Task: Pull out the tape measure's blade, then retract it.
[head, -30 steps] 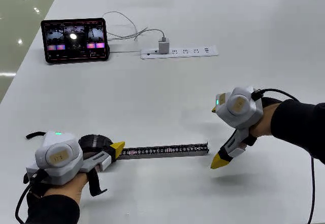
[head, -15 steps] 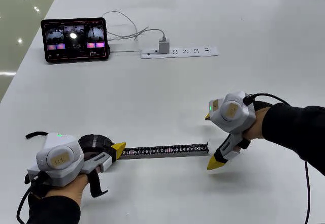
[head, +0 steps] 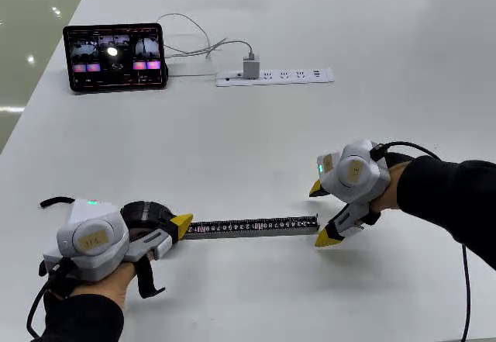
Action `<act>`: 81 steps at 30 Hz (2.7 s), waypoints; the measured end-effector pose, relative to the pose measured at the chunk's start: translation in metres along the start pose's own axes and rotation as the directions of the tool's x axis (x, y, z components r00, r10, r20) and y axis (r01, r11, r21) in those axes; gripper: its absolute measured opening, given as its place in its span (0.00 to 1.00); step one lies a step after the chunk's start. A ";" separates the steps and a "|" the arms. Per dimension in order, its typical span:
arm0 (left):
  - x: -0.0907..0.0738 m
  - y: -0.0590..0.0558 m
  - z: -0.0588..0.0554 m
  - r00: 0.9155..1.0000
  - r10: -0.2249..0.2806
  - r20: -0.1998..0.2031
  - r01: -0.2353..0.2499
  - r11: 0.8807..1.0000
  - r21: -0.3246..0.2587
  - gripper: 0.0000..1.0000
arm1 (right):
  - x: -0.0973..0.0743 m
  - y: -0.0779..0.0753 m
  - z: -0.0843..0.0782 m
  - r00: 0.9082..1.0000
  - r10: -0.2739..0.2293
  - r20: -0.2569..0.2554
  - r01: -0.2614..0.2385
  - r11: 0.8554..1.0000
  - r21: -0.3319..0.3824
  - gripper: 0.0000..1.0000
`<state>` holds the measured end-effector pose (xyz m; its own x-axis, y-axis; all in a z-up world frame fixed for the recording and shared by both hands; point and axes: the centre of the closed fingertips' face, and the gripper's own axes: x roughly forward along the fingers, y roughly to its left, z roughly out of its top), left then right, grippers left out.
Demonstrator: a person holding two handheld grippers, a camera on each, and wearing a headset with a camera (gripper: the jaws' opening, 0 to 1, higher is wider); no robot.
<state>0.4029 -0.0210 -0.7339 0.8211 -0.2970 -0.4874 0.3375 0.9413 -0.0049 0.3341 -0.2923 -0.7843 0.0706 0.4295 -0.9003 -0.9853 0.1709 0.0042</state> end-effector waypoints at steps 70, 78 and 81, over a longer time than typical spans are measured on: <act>0.005 -0.007 -0.020 0.998 0.001 -0.069 -0.004 0.999 -0.038 0.65 | 0.010 0.006 -0.004 0.992 0.015 -0.121 -0.012 1.000 0.026 0.11; 0.006 -0.006 -0.024 0.996 0.014 -0.085 -0.018 0.999 -0.044 0.63 | 0.010 0.007 -0.004 0.991 -0.009 -0.133 0.018 0.998 0.066 0.10; 0.006 -0.006 -0.023 0.996 0.018 -0.090 -0.022 0.999 -0.044 0.63 | 0.010 0.007 -0.004 0.990 -0.005 -0.139 0.013 0.998 0.057 0.10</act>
<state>0.3952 -0.0247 -0.7574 0.7826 -0.2645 -0.5636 0.2989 0.9537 -0.0326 0.3276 -0.2905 -0.7952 0.0529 0.3008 -0.9522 -0.9738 0.2267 0.0175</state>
